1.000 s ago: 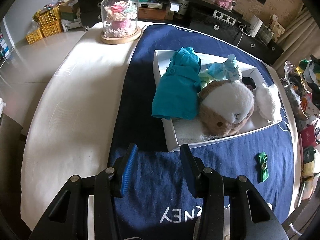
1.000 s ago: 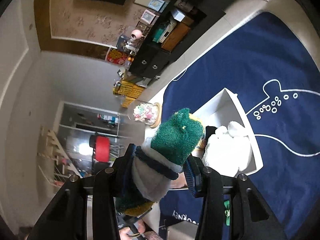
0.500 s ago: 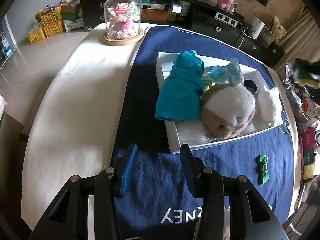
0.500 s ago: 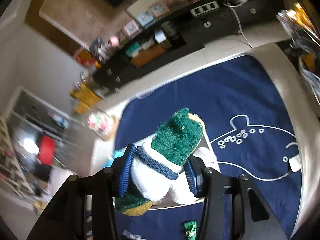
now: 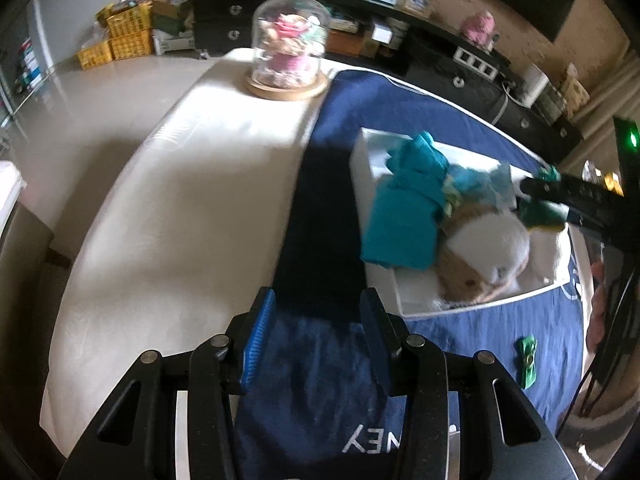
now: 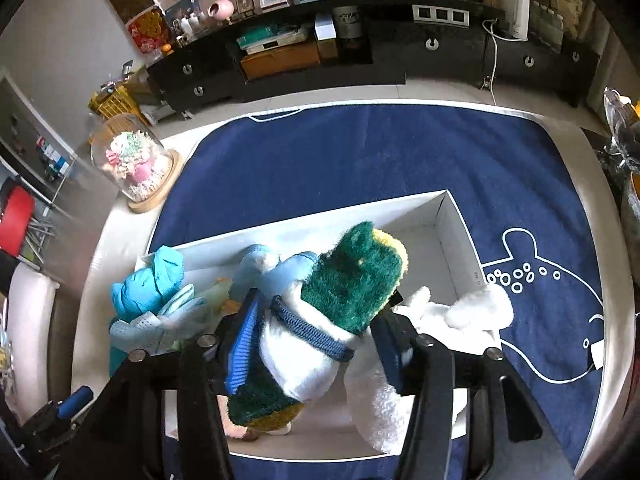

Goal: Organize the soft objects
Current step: 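Lower the green duck plush into the box and open the right gripper, then grasp the green ribbon bow from the blanket with the right gripper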

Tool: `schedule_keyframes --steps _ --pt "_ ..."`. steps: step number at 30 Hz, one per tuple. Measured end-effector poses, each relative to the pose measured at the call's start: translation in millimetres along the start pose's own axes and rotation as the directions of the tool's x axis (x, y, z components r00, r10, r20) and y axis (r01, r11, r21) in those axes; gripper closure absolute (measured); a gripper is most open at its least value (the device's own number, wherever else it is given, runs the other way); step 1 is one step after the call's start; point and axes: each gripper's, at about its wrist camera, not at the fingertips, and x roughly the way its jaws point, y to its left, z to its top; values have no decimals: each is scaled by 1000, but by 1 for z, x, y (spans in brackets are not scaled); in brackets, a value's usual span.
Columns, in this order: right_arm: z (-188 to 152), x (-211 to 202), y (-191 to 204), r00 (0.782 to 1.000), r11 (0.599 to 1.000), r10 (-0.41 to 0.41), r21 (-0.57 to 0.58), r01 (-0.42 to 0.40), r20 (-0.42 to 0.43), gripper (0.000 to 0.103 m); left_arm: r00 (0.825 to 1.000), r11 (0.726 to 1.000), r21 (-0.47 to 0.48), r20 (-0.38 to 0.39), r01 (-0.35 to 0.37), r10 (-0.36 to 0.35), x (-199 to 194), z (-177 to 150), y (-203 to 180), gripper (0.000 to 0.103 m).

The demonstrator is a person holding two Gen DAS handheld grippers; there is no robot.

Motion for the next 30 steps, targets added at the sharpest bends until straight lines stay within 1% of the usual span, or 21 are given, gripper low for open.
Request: schedule_keyframes --steps 3,6,8,10,13,16,19,21,23,26,27,30 --pt "1 -8 1 999 1000 -16 -7 16 38 0 1000 998 -56 16 -2 3 -3 3 13 60" --pt "1 -16 -3 999 1000 24 10 -24 43 0 1000 995 -104 22 -4 6 -3 6 25 60" --pt "2 -23 -8 999 1000 23 18 -23 47 0 1000 993 -119 17 -5 7 -2 7 29 60" --pt "3 -37 -15 998 1000 6 27 -8 67 0 1000 993 -116 11 3 -2 -1 7 28 60" --pt "0 -60 -29 996 999 -20 47 16 87 0 1000 997 -76 4 22 -22 0 5 16 60" --pt "-11 -79 -41 996 998 -58 40 55 70 0 999 999 -24 -8 49 -49 0 1 0 60" --pt "-34 -97 -46 990 993 -118 18 117 80 0 997 997 22 -31 77 -76 2 -4 -16 60" --pt "-58 -101 -47 986 989 -149 -2 150 74 0 996 995 47 -35 86 -85 0 -8 -23 60" --pt "-87 -95 -52 982 983 -181 -10 182 47 0 996 994 71 -36 83 -81 -1 -11 -29 60" --pt "-124 -76 -58 971 972 -235 -22 235 -28 0 996 994 74 -45 77 -74 0 -14 -29 60" --pt "-135 -67 -58 972 974 -227 -35 225 -56 0 996 995 72 -48 76 -73 0 -14 -28 60" --pt "-151 -48 -46 973 976 -205 -90 196 -107 0 996 995 61 -50 73 -70 2 -14 -25 60"
